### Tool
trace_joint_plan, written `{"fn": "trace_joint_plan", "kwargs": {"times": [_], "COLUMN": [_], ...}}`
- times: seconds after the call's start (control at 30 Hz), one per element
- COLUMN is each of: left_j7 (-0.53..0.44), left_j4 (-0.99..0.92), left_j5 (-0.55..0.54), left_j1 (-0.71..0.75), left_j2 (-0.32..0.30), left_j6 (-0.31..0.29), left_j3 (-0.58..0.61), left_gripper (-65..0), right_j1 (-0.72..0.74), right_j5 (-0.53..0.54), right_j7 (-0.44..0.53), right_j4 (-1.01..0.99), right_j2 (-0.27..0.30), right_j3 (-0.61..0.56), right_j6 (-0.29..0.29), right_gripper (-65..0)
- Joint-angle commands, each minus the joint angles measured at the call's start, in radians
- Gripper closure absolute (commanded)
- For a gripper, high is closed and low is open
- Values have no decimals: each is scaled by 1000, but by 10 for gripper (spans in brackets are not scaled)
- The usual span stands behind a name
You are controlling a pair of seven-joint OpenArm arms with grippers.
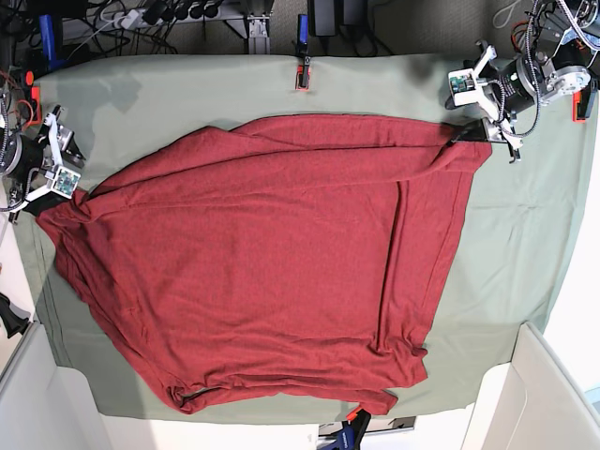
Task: Fold the T-shirt properly
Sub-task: 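Lift the shirt corners with both grippers and drag them toward the hem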
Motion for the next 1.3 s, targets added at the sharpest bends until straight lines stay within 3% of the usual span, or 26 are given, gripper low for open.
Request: {"fn": "trace_joint_plan", "kwargs": {"times": [0.0,0.3,0.5,0.6,0.97,1.03,1.17,1.27], "left_j7": [-21,-96,-96,-84,-85,-85,-85,-85], "left_j4": [-9,-109,-157,-207,-327,-327,-328,-328], "left_j5": [13,25,66,80,90,97,107,107], "left_j1": [-12,-103,-181,-221,-357,-357,-357,-357], "left_j2": [-17,5,5,16,34,35,35,35], "left_j6": [8,8,10,61,68,68,68,68], "left_j3": [-11,-2,109,166,280,286,286,286], "left_gripper": [-363,-363,-363,-363,-361,-332,-185,-109], "right_j1": [8,8,13,13,42,56,84,104], "right_j5": [-5,-8,-8,-8,-34,-34,-34,-33], "right_j7": [-2,0,0,0,0,0,0,0], "right_j4": [-4,-45,-54,-54,-57,-66,-100,-135], "right_j2": [8,-11,-11,-11,-11,-11,-11,-14], "right_j3": [6,6,6,6,6,6,6,6], "right_j6": [-3,-30,-30,-31,-103,-109,-109,-109], "right_gripper": [-386,-386,-386,-386,-386,-386,-386,-386]}}
